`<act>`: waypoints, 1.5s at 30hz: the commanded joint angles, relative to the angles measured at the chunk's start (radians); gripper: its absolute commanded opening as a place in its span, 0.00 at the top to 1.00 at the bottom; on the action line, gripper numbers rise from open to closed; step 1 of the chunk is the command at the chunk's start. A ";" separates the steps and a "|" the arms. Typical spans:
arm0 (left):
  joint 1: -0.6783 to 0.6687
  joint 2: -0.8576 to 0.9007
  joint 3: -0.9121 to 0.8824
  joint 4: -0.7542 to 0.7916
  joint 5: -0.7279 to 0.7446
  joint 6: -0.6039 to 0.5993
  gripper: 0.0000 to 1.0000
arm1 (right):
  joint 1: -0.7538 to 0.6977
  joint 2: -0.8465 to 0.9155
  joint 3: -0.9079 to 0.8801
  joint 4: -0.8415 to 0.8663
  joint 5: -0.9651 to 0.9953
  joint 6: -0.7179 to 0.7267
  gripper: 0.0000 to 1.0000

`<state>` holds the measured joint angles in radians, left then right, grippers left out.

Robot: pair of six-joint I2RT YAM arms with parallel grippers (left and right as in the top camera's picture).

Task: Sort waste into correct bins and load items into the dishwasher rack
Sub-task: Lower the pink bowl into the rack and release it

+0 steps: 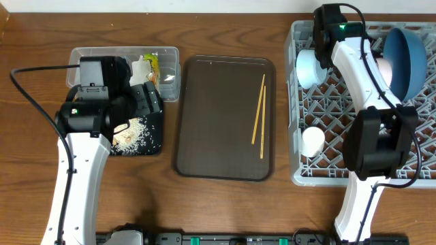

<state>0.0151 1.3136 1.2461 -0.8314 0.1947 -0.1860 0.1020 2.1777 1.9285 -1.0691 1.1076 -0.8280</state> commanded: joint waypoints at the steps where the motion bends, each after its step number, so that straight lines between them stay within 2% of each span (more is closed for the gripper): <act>1: 0.003 0.005 0.016 -0.002 -0.013 0.002 0.12 | -0.013 0.004 -0.001 0.015 0.043 -0.089 0.99; 9: 0.003 0.005 0.016 -0.002 -0.013 0.002 0.12 | -0.014 0.007 -0.001 -0.025 -0.058 -0.072 0.99; 28: 0.003 0.005 0.016 -0.002 -0.013 0.002 0.12 | -0.076 0.017 -0.001 -0.019 -0.069 -0.063 0.99; 37: 0.003 0.005 0.016 -0.002 -0.013 0.002 0.12 | -0.023 0.017 -0.001 -0.021 -0.224 -0.063 0.99; 40: 0.003 0.005 0.016 -0.002 -0.013 0.002 0.12 | -0.011 0.017 -0.001 -0.024 -0.225 -0.061 0.92; 45: 0.003 0.005 0.016 -0.002 -0.013 0.002 0.12 | 0.011 0.017 -0.001 -0.024 -0.225 -0.059 0.91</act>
<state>0.0151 1.3136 1.2461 -0.8310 0.1947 -0.1860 0.0948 2.1818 1.9289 -1.0878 0.9108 -0.8852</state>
